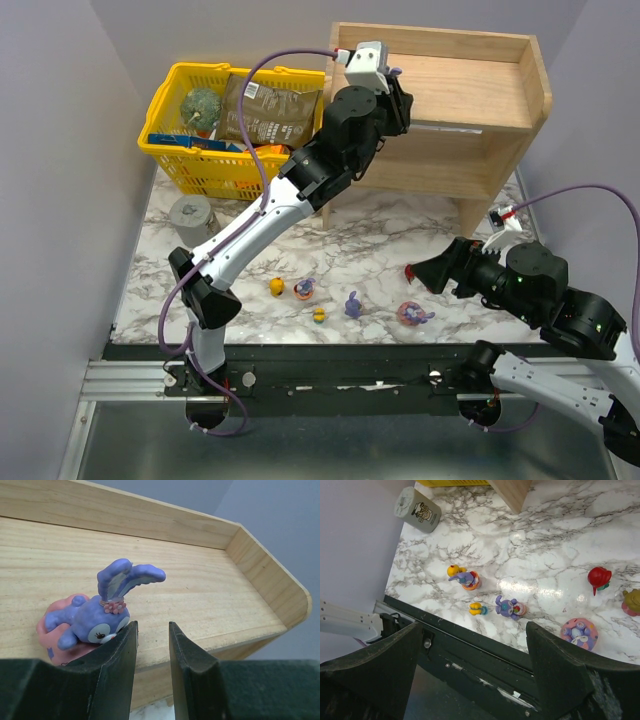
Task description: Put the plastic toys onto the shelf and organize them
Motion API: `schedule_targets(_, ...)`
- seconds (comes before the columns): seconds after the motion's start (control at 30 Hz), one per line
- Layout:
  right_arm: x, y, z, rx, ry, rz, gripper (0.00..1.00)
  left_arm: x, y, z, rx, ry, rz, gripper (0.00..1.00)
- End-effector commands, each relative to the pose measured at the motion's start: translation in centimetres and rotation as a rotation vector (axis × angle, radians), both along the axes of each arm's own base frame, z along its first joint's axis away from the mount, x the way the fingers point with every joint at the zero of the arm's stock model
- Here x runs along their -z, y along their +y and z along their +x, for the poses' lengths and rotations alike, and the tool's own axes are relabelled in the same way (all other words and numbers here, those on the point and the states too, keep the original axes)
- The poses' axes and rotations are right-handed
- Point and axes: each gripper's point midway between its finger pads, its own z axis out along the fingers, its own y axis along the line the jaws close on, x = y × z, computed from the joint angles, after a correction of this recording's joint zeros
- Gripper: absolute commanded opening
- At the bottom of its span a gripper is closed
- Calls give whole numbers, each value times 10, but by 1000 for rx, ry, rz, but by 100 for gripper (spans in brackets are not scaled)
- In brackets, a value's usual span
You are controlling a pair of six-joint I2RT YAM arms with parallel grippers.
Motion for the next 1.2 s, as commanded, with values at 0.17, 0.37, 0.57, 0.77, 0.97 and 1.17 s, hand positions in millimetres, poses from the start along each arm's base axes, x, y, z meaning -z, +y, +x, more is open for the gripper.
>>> schedule_targets(0.17, 1, -5, 4, 18, -13, -43, 91, 3, 12, 2, -53, 5, 20, 40)
schedule_targets(0.37, 3, -3, 6, 16, -11, -48, 91, 8, 17, -1, -45, 15, 33, 39)
schedule_targets(0.57, 4, 1, 7, 11, -9, -43, 91, 9, 31, 0, -71, 16, 32, 39)
schedule_targets(0.77, 4, 2, 7, 10, -5, -39, 91, 10, 46, 7, -109, 22, 24, 38)
schedule_targets(0.97, 5, 2, 7, 11, -3, -35, 91, 9, 49, 10, -107, 21, 19, 38)
schedule_targets(1.17, 5, 2, 6, 14, 1, -27, 91, 7, 48, 7, -72, 14, 18, 41)
